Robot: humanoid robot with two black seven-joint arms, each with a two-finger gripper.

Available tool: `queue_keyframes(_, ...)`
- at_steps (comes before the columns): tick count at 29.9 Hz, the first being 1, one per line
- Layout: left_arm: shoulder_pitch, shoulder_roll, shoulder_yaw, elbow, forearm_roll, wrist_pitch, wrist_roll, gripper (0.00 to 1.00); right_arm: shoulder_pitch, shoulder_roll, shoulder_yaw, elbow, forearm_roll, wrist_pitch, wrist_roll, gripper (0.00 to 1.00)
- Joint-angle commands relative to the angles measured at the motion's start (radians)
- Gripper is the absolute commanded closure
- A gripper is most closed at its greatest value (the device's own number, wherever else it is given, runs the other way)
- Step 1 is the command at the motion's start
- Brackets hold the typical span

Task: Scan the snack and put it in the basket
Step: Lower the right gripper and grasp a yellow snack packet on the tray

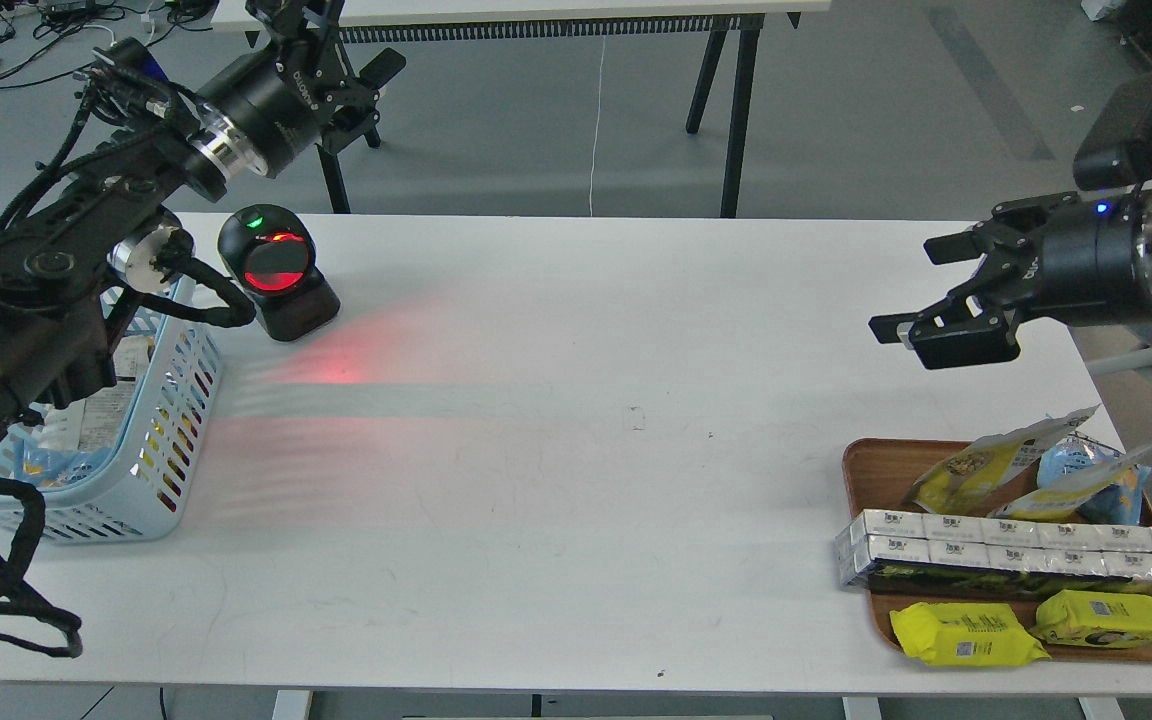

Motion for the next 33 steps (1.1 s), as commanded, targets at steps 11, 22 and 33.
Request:
queue_keyframes(11,0.005,0.002,0.0,0.004,0.002,0.0,0.0,0.0,-0.008,-0.049,-0.153,0.088,-0.154,0.0,0.0,0.01)
queue_keyframes(22,0.005,-0.003,0.0,0.007,0.002,0.0,0.0,0.0,-0.022,-0.054,-0.221,0.082,-0.154,0.0,0.0,0.01)
queue_keyframes(33,0.01,-0.003,0.0,0.007,0.002,0.0,0.0,0.0,-0.057,-0.043,-0.221,-0.003,-0.154,0.0,0.0,0.01)
